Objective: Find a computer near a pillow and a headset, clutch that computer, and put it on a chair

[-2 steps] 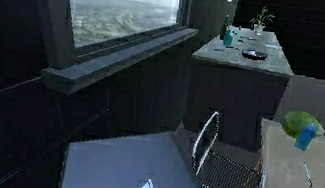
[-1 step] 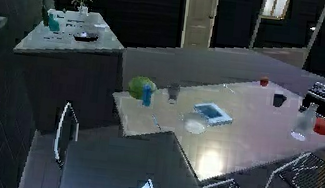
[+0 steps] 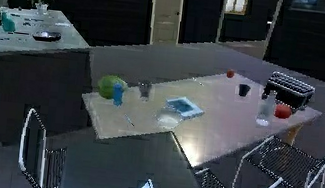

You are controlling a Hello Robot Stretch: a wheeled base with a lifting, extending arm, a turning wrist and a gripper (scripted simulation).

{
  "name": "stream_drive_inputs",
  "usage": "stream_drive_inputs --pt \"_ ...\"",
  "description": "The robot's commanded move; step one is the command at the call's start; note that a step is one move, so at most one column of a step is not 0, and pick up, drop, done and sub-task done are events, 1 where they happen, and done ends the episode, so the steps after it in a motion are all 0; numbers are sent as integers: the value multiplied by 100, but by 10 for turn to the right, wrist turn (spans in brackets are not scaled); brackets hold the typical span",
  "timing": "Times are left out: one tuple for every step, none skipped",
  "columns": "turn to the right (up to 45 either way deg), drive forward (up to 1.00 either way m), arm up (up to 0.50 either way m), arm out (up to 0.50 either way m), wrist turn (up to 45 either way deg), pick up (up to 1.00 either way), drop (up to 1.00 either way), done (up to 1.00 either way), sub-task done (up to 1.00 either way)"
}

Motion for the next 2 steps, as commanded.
stream_drive_inputs --pt "-390 0 0 0 0 0 0 0 0" --pt "0 60 0 0 0 0 0 0 0"
